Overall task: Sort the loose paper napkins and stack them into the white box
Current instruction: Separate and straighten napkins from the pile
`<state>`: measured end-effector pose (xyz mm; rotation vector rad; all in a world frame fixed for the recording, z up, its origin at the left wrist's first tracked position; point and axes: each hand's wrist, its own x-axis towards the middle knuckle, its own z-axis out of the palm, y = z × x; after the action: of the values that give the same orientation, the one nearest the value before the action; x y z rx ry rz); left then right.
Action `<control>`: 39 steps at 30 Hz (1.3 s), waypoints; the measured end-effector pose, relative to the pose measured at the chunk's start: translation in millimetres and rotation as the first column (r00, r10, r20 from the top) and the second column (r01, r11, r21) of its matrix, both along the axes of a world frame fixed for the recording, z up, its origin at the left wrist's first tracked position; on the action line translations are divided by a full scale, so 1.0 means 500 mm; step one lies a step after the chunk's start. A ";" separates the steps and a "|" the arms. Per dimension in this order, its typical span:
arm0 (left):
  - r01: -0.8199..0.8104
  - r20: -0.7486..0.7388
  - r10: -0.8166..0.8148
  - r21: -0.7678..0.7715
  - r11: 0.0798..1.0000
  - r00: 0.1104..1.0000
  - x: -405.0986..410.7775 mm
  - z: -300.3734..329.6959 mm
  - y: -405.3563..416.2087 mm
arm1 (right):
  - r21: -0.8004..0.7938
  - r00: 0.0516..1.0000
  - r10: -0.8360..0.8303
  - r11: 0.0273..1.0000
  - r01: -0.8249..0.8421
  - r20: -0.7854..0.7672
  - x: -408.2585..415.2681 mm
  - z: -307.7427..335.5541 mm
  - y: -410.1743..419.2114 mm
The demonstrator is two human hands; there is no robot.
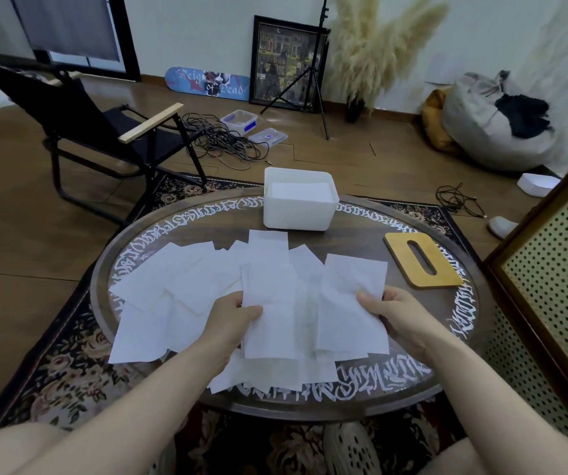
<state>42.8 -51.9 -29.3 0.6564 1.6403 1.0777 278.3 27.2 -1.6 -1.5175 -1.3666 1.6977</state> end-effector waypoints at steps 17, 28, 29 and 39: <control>0.053 0.074 -0.057 0.055 0.997 0.996 0.012 0.012 -0.005 | 0.021 0.978 0.121 0.993 -0.119 -0.172 -0.111 -0.002 -0.020; 0.038 0.102 -0.047 0.091 0.995 0.994 0.009 0.014 -0.006 | 0.119 0.991 0.129 0.985 -0.123 -0.040 -0.111 -0.015 -0.024; 0.040 0.113 -0.051 0.092 0.995 0.992 0.010 0.014 -0.006 | 0.115 0.992 0.125 0.986 -0.121 -0.034 -0.111 -0.017 -0.023; 0.086 0.100 -0.101 0.141 0.986 0.990 0.008 0.006 -0.005 | 0.132 0.995 0.102 0.986 -0.102 0.006 -0.112 -0.021 -0.023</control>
<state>47.0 -54.5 -26.2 0.7450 1.4395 1.1440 222.0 15.8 -12.3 -1.3954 -1.5480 1.6315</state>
